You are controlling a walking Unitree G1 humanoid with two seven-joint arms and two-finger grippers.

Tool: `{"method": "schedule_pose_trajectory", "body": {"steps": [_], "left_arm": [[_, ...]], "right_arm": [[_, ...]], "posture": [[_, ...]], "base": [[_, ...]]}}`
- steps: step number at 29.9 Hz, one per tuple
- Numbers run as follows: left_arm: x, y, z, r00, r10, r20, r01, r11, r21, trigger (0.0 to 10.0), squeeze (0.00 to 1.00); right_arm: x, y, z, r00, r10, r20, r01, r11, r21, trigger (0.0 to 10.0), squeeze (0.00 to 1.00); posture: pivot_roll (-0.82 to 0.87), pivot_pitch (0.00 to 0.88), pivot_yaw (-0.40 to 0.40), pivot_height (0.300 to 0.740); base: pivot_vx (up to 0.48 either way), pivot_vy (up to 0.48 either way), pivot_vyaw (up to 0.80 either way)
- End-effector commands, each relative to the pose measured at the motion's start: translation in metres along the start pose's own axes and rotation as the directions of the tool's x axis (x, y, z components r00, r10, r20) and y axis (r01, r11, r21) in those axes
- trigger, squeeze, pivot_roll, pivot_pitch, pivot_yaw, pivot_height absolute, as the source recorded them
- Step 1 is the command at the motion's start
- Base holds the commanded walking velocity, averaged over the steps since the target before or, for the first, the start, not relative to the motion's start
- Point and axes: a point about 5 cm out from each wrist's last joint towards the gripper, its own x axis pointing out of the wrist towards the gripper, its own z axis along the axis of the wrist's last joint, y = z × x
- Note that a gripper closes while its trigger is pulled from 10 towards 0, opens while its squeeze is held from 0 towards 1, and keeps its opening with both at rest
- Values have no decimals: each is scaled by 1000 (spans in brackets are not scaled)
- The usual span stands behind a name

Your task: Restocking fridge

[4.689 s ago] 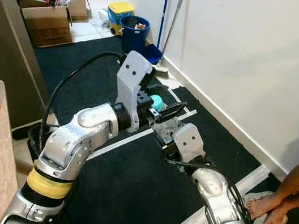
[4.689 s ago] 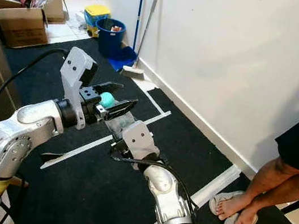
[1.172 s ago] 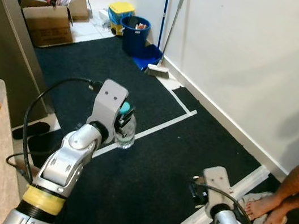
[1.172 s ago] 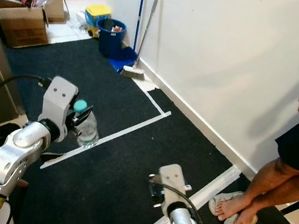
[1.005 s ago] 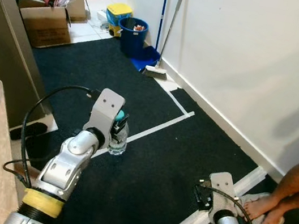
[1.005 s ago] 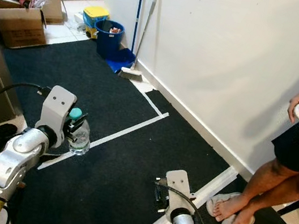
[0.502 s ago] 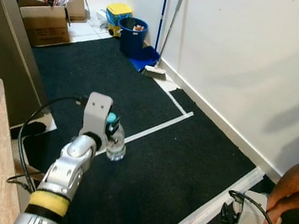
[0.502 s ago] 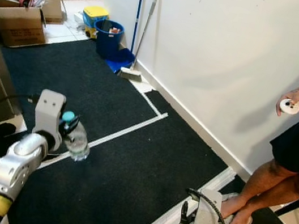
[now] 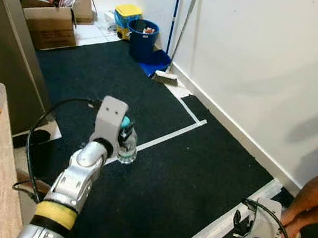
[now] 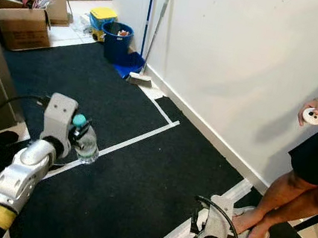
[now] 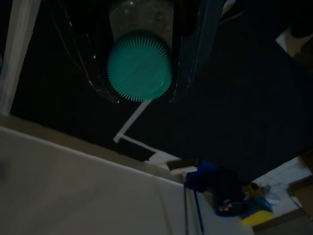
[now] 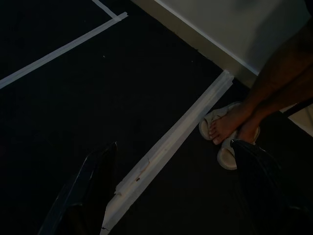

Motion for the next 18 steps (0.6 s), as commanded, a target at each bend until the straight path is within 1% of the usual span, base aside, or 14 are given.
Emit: {"method": "schedule_pose_trajectory", "body": {"steps": [1,5,10,18], "left_arm": [[-7,-3,-16,999,-25,-48,27,999,43,10000,0],[-9,-7,-22,998,-32,-60,35,998,49,10000,0],[-8,-9,-21,998,-30,-52,33,998,50,10000,0],[-4,-3,-14,999,-22,-30,24,998,64,10000,0]], "right_arm": [[-4,-2,-10,1000,-5,-17,5,1000,-17,10000,0],[-4,-2,-11,1000,-6,-20,6,1000,-20,10000,0],[-2,0,-6,1000,-4,-9,4,1000,-21,10000,0],[-2,6,-3,1000,1,8,-1,1000,-19,10000,0]], "posture": [[75,0,-50,740],[77,0,-49,740],[79,0,-49,740],[78,0,-38,740]], "base": [[0,0,0],[0,0,0],[0,0,0],[0,0,0]]}}
